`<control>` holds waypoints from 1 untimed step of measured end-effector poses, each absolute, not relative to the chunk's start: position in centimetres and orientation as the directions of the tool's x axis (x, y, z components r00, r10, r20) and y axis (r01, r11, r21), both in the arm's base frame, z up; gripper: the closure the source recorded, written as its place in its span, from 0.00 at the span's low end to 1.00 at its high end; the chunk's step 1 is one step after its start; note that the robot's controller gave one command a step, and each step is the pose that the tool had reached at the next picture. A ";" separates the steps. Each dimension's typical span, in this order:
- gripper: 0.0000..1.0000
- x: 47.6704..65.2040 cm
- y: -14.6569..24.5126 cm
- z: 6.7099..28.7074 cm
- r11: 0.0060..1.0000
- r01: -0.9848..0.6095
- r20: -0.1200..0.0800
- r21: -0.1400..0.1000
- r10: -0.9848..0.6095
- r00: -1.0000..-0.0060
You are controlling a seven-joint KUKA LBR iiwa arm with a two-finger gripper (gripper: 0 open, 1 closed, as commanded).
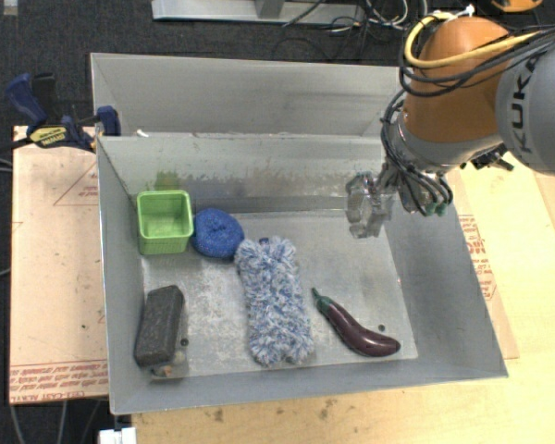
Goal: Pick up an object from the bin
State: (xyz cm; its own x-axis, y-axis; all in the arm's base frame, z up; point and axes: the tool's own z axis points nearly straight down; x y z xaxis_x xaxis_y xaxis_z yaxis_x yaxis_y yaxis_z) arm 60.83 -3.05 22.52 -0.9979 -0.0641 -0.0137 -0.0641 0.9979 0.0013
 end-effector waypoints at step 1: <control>0.00 60.6 -3.3 22.0 0.998 -0.061 -0.004 0.000 -0.061 -0.998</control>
Offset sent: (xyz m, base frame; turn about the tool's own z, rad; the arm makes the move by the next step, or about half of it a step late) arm 0.0000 0.0000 0.0000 0.0000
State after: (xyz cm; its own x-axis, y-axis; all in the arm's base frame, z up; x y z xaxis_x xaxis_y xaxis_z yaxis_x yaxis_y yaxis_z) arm 60.58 -3.33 21.99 -0.9981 -0.0615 -0.0036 -0.0615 0.9981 0.0003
